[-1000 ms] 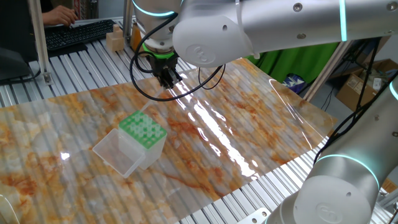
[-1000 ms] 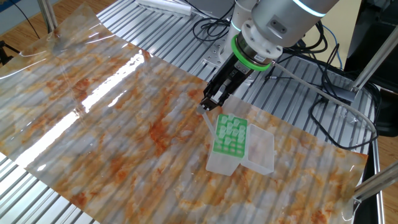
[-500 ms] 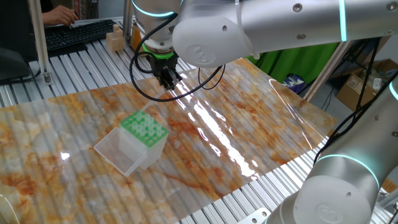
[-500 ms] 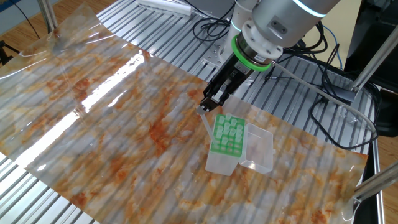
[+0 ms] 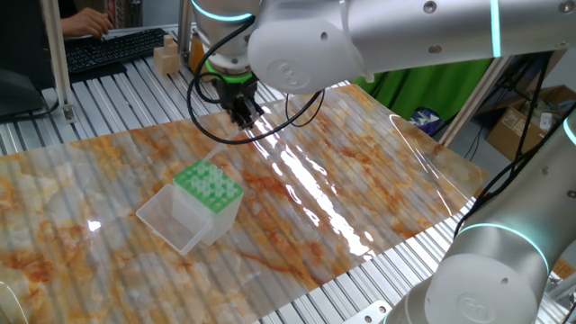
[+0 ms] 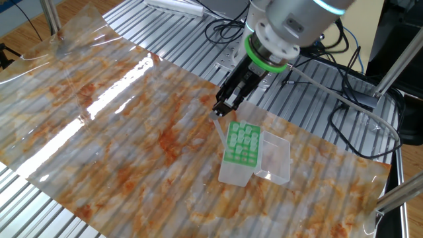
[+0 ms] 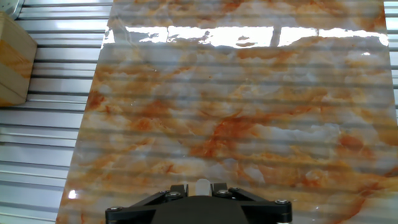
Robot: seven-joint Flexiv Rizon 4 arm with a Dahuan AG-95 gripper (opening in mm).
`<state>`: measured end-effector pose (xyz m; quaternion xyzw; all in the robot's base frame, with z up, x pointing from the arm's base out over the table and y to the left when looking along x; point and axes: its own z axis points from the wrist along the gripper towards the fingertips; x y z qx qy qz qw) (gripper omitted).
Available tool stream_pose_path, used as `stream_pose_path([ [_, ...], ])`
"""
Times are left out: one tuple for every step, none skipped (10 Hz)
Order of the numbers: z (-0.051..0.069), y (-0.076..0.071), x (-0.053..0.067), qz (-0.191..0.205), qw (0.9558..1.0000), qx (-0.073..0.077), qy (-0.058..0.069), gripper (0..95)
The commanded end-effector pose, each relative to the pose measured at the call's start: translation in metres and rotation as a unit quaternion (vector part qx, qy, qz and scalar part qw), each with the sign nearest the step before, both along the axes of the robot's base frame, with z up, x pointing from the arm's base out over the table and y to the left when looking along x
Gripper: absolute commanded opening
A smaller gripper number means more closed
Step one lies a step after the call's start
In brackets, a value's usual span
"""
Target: Insert a large pipette tip into the holder for large pipette tips
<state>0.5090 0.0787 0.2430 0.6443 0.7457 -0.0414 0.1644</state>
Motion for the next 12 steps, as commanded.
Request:
stream_pose_path([
  [0.0019,-0.0023,-0.0015,0.005,0.9999,0.009,-0.002,19.0],
  [0.0023,-0.0026,-0.0014,0.006,0.9998,0.017,-0.001,19.0],
  [0.0025,-0.0027,-0.0015,0.006,0.9995,0.029,-0.001,19.0],
  [0.0026,-0.0028,-0.0015,0.01,0.9992,0.039,0.002,19.0],
  [0.0026,-0.0028,-0.0015,0.014,0.9987,0.048,0.006,19.0],
  [0.0026,-0.0029,-0.0014,0.015,0.9983,0.056,0.01,19.0],
  [0.0025,-0.0029,-0.0014,0.02,0.9978,0.06,0.018,19.0],
  [0.0022,-0.0034,-0.0009,0.022,0.9976,0.062,0.023,19.0],
  [0.0021,-0.0034,-0.001,0.024,0.9973,0.065,0.025,19.0],
  [0.002,-0.0031,-0.0014,0.026,0.9971,0.065,0.03,19.0],
  [0.0018,-0.0029,-0.0019,0.028,0.9969,0.066,0.033,19.0],
  [0.0021,-0.0031,-0.0023,0.032,0.9965,0.066,0.039,19.0],
])
